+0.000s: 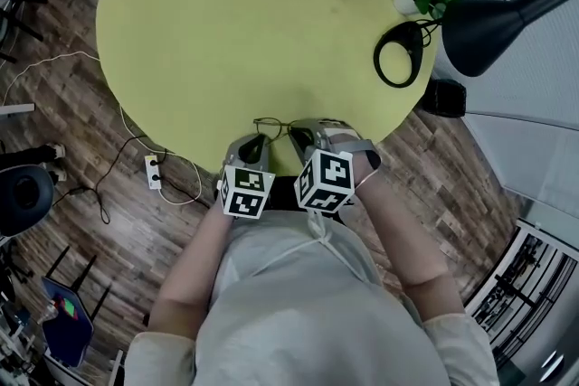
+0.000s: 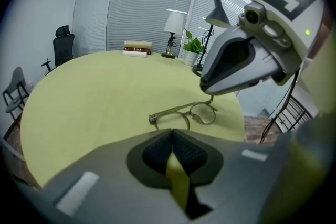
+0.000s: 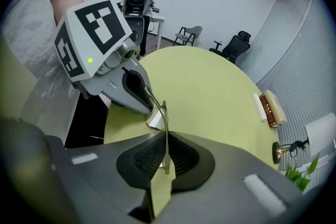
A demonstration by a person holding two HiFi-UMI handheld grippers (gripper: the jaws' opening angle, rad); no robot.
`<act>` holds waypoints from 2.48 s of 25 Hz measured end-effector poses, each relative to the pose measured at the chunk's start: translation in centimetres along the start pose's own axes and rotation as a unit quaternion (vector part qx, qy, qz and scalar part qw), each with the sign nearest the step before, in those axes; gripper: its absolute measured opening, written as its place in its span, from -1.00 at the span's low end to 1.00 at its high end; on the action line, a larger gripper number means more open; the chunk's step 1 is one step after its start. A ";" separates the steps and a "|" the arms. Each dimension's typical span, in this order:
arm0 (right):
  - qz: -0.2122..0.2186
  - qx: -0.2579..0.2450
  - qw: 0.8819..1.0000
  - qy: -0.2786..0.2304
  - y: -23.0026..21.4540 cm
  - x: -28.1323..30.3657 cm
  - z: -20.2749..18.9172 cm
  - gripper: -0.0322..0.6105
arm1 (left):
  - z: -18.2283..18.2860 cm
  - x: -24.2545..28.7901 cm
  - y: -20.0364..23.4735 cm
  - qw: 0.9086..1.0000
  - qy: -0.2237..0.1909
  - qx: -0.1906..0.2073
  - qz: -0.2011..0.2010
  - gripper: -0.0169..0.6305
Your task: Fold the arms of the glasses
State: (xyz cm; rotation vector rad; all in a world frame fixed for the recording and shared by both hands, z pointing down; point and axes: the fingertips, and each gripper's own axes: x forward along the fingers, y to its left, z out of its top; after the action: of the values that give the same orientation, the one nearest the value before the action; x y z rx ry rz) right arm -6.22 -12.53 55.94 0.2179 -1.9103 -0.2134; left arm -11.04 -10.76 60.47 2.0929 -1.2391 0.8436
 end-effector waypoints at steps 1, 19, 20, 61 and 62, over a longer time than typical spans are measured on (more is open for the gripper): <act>0.002 -0.006 1.000 0.002 0.0 0.3 0.2 -0.85 | 0.0 0.0 0.0 1.000 0.000 -0.001 -0.001 -0.93; 0.055 0.014 0.998 0.009 0.4 3.8 1.3 -0.86 | -0.1 -0.3 0.3 1.000 0.003 -0.004 -0.013 -0.93; 0.058 0.015 0.998 0.008 0.5 3.8 1.3 -0.86 | -0.2 -0.3 0.3 1.000 0.002 -0.004 -0.013 -0.93; -0.220 0.295 0.894 -0.255 -9.9 -16.3 4.0 -0.90 | 23.8 -17.4 0.6 0.950 -0.312 0.020 -0.011 -0.93; -0.232 0.314 0.883 -0.262 -10.2 -17.1 3.8 -0.90 | 24.3 -17.9 0.6 0.948 -0.319 0.019 -0.010 -0.93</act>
State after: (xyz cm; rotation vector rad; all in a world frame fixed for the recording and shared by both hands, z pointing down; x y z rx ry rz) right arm -3.53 -17.88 36.62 1.1640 -2.3926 0.0510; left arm -12.67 -18.92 31.45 2.5039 -1.5110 0.1638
